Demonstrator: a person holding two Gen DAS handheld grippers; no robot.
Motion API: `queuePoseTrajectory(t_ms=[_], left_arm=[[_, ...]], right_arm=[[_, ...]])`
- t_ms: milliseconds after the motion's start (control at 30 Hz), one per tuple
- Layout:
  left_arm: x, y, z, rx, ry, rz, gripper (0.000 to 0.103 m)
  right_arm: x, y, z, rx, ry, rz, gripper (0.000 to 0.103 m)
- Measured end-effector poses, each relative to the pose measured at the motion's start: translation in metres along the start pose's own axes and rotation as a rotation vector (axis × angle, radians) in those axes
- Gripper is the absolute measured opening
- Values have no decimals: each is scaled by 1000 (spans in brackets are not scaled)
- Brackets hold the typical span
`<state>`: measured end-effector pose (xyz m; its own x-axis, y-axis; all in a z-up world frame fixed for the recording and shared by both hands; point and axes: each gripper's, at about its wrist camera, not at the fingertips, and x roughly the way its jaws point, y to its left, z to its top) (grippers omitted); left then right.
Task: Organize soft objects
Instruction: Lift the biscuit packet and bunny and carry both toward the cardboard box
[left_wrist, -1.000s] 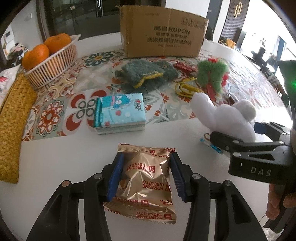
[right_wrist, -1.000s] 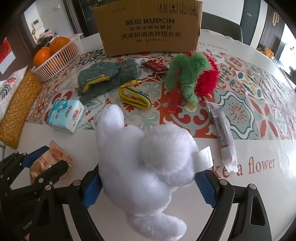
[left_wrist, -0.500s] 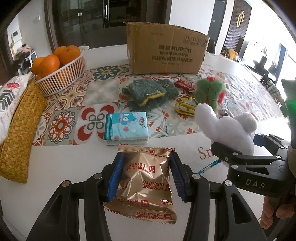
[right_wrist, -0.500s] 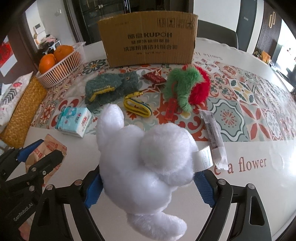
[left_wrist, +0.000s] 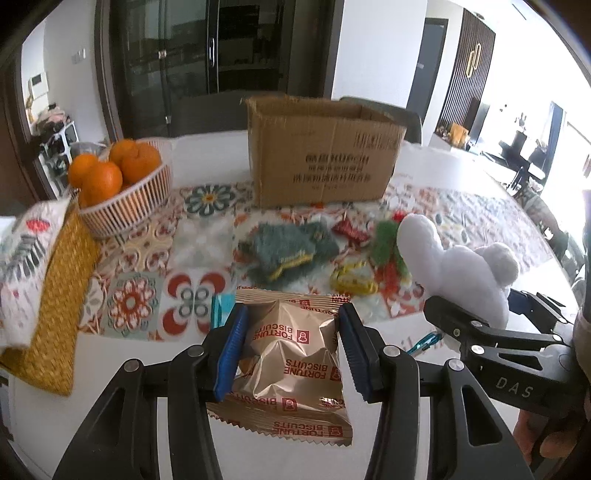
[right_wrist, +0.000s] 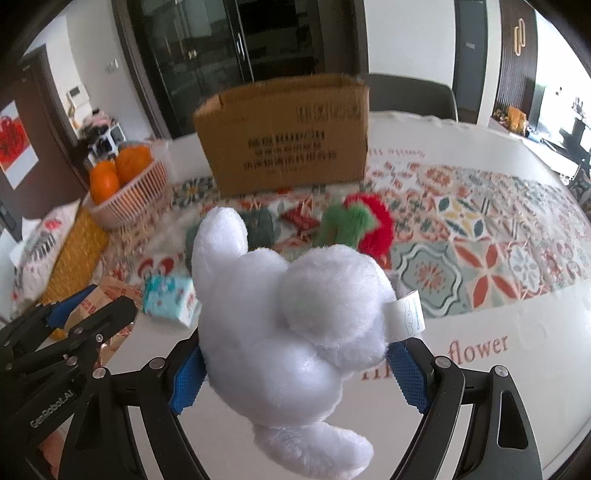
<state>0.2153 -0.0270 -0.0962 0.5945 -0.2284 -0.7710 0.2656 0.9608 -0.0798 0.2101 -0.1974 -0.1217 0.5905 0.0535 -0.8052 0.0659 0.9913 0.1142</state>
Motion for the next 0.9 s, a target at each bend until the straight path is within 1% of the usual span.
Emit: queuePoseTrajectory(t_ms=[467,633,900], left_arm=[[-24,-16,58,27,-145,20,50],[-25,-20,78,17,-180,23,50],[-27,-27,112,27,-246,59,50]], right_arm=[[-27,-13,47,30,-126,23,86],[-34,-16,68,27,-173,25,86],[-42,-23,103,18,-241,37,86]])
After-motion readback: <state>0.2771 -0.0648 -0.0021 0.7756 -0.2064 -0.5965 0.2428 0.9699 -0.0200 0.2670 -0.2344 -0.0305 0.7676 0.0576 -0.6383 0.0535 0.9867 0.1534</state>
